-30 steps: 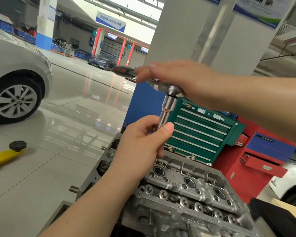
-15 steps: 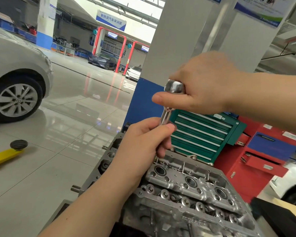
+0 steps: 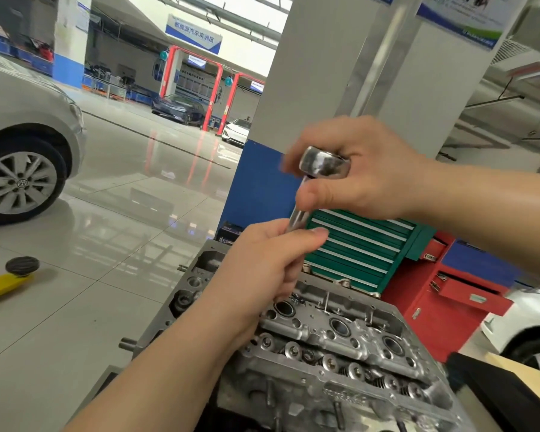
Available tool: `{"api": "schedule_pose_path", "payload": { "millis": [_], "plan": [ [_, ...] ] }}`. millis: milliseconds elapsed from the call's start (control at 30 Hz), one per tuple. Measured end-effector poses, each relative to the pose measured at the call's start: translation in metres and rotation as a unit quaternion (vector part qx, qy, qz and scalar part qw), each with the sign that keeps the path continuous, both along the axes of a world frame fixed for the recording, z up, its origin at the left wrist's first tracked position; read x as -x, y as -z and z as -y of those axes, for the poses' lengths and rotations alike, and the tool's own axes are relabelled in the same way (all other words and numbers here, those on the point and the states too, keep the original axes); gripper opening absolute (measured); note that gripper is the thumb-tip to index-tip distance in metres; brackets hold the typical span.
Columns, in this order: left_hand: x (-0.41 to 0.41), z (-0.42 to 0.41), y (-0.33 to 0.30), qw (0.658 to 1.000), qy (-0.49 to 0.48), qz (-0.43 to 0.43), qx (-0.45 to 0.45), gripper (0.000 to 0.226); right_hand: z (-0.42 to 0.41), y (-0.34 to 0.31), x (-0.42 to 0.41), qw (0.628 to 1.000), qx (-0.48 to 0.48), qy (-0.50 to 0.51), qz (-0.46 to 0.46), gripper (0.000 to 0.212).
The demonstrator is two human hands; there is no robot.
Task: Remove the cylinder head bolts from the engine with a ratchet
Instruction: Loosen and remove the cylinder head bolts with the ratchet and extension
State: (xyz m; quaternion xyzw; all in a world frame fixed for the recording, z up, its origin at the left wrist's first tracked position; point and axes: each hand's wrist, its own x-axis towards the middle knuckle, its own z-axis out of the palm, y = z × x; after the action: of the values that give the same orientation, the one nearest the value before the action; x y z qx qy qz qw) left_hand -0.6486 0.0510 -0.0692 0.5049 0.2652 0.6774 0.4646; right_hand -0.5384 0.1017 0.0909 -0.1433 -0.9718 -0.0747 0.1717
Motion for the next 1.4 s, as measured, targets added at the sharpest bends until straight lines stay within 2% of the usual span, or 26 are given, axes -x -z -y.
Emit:
{"api": "schedule_pose_path", "payload": {
  "millis": [100, 233, 367, 533, 667, 733, 833, 967, 1033, 1100, 1167, 1233, 1333, 1400],
  "plan": [
    [0.004, 0.0, -0.001, 1.0, 0.005, 0.014, 0.005, 0.037, -0.014, -0.01, 0.011, 0.991, -0.026, -0.08, 0.101, 0.082],
    [0.005, -0.002, 0.0, 1.0, 0.011, 0.016, 0.006, 0.036, -0.025, -0.02, 0.015, 0.979, -0.042, -0.126, 0.152, 0.096],
    [0.004, -0.001, 0.001, 1.0, 0.005, 0.014, 0.004, 0.035, -0.023, -0.026, 0.018, 0.977, -0.005, -0.094, 0.19, 0.112],
    [0.004, -0.001, 0.003, 1.0, 0.003, 0.012, -0.01, 0.03, -0.022, -0.035, 0.029, 0.945, -0.206, -0.098, 0.232, 0.11],
    [0.005, 0.0, 0.006, 1.0, -0.008, 0.001, -0.014, 0.028, -0.02, -0.035, 0.024, 0.936, -0.255, -0.087, 0.225, 0.104],
    [0.005, 0.0, 0.005, 0.999, -0.035, -0.027, -0.013, 0.027, -0.016, -0.034, 0.023, 0.933, -0.285, -0.041, 0.218, 0.1],
    [0.006, -0.001, 0.005, 0.99, -0.112, -0.081, -0.007, 0.022, -0.006, -0.028, 0.019, 0.906, -0.326, 0.138, 0.231, 0.106],
    [0.003, 0.001, 0.006, 0.986, -0.131, -0.099, -0.002, 0.025, 0.007, -0.009, 0.003, 0.908, -0.306, 0.247, 0.143, 0.104],
    [-0.002, 0.003, 0.005, 0.987, -0.12, -0.111, 0.006, 0.028, 0.019, -0.005, 0.0, 0.898, -0.303, 0.282, 0.148, 0.109],
    [-0.005, 0.002, 0.004, 0.992, -0.106, -0.071, 0.015, 0.029, 0.03, -0.003, 0.002, 0.903, -0.326, 0.254, 0.119, 0.088],
    [-0.003, 0.0, 0.002, 0.997, -0.078, -0.014, 0.021, 0.034, 0.036, -0.005, 0.009, 0.909, -0.339, 0.223, 0.089, 0.109],
    [0.001, -0.001, 0.001, 0.999, -0.05, -0.002, 0.018, 0.037, 0.032, -0.006, 0.011, 0.916, -0.354, 0.171, 0.083, 0.098],
    [0.003, -0.001, -0.001, 0.999, -0.006, -0.033, 0.014, 0.039, 0.005, -0.015, 0.005, 0.947, -0.266, 0.106, 0.147, 0.105],
    [0.004, -0.001, -0.003, 0.999, 0.012, -0.039, 0.025, 0.039, -0.006, -0.016, 0.003, 0.972, -0.145, 0.081, 0.168, 0.099]
  ]
}}
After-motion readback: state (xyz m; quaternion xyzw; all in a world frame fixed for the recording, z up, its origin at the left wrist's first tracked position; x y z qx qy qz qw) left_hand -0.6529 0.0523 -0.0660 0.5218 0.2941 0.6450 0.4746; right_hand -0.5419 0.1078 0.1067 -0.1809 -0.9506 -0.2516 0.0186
